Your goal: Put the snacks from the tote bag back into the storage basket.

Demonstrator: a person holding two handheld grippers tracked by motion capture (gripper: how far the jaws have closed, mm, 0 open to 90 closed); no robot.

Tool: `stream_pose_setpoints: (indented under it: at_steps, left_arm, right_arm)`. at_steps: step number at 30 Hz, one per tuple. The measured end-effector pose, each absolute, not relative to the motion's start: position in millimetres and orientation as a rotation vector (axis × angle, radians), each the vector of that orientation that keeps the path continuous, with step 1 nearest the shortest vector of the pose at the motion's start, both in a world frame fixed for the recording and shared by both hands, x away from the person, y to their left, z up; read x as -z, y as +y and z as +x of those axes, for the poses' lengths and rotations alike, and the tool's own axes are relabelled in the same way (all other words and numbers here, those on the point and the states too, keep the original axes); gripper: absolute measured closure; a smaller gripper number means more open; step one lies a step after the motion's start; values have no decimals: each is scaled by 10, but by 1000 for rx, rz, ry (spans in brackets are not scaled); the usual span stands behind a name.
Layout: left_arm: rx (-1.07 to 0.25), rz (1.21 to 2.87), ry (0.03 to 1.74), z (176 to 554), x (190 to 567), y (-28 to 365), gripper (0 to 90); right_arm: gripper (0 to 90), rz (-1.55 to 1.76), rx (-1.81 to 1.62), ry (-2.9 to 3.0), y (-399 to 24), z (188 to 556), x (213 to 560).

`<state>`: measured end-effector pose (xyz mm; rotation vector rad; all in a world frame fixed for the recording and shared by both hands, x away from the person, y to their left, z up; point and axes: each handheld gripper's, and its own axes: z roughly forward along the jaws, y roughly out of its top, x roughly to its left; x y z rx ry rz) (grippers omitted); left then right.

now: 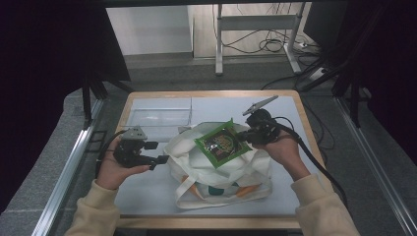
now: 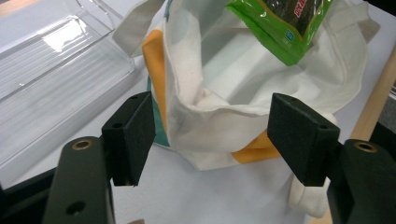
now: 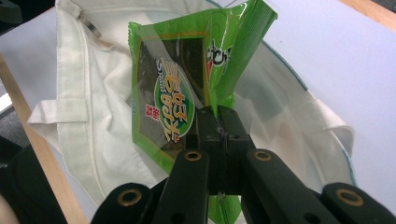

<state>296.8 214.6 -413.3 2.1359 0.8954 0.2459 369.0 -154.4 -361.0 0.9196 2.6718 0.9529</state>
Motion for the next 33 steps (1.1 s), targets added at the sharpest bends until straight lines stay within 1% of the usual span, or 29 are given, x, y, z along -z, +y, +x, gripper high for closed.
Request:
stream_pose_setpoints:
  at_steps: [8, 13, 25, 33]
  left_arm:
    - [-243, 2180, 866, 3022, 4001, 2098, 328]
    - [-239, 2209, 804, 3111, 3901, 1987, 331]
    - [-162, 2248, 744, 3384, 3729, 1715, 336]
    - [-131, 2277, 696, 3470, 3687, 1572, 332]
  right_arm:
    - [887, 872, -963, 2683, -1554, 3693, 3595]
    - [887, 845, -990, 2692, -1570, 3697, 3535]
    - [887, 754, -1023, 2697, -1575, 3689, 3458]
    - [887, 693, -1027, 2712, -1508, 3666, 3430]
